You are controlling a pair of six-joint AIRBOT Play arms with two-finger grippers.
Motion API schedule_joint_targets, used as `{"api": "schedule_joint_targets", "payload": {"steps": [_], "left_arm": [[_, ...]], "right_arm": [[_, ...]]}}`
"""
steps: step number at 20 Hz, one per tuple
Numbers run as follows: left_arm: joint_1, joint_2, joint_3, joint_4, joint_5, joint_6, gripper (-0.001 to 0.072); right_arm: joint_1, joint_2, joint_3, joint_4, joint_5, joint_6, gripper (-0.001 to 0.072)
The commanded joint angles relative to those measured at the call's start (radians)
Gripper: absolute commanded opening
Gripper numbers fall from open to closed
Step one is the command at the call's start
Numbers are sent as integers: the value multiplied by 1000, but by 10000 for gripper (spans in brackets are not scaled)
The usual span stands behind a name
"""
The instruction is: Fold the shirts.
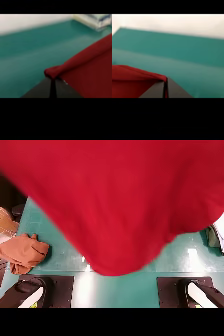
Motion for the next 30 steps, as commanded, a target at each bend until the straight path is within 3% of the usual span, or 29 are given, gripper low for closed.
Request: {"api": "schedule_joint_targets", "payload": {"steps": [1, 4, 7, 10, 13, 14, 15, 16, 20, 23, 25, 30], "left_arm": [[0, -56, -345, -23, -109, -8, 25], [-1, -113, -680, -26, -3, -6, 25], [0, -134, -929, -26, 197, 12, 25], [0, -134, -1048, -26, 368, 29, 25], [0, -134, -1052, -42, 386, 26, 28], [0, -134, -1047, -54, 370, 26, 180], [0, -133, -1030, -56, 346, 26, 451], [0, -133, -1004, -55, 315, 26, 516], [1, -133, -798, 3, 232, 26, 517], [64, -147, -704, 34, 322, 21, 516], [152, -218, -705, 18, 311, 17, 515], [248, -492, -705, -216, 269, 177, 516]], "right_arm": [[85, -166, -86, 8, 163, 23, 19], [192, -296, -270, -82, 152, 23, 20], [269, -378, -406, -139, 82, 23, 19], [314, -411, -468, -138, 27, 23, 19], [330, -412, -487, -138, 2, 23, 19], [330, -412, -487, -137, 2, 24, 20], [330, -412, -487, -138, 6, 24, 19], [330, -412, -487, -138, 9, 24, 20], [330, -412, -487, -137, 16, 24, 20], [329, -412, -487, -137, 42, 24, 20], [330, -412, -487, -137, 44, 24, 19], [330, -412, -487, -137, 43, 24, 20]]}}
